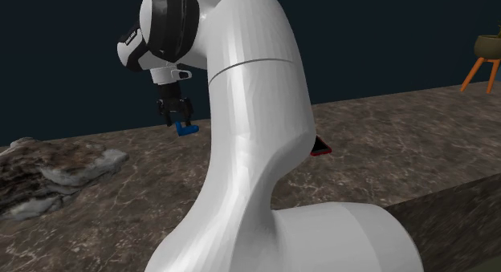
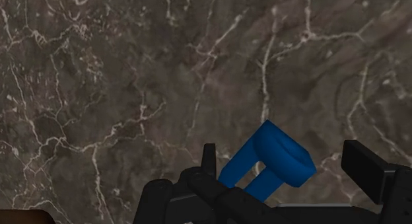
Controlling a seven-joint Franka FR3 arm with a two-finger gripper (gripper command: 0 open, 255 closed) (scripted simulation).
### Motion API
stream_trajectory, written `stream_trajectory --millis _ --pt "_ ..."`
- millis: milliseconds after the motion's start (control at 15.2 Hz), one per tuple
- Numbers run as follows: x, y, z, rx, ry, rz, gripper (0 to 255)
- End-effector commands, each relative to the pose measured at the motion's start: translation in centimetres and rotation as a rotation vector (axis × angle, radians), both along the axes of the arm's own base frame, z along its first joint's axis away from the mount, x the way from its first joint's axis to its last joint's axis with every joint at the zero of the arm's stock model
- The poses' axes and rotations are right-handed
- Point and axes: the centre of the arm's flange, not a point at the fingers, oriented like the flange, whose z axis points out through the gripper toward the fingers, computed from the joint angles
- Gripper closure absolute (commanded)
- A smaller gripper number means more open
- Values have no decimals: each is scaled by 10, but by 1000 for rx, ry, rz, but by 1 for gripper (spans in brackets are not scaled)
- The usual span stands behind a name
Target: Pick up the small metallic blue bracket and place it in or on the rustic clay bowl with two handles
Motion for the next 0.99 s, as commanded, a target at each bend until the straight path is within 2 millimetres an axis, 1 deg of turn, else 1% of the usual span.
stream_trajectory --millis 0,66,660,924 --pt "0 0 0 0 0 0 0" --pt "0 0 0 0 0 0 255" --pt "0 0 0 0 0 0 255" --pt "0 0 21 0 0 0 255"
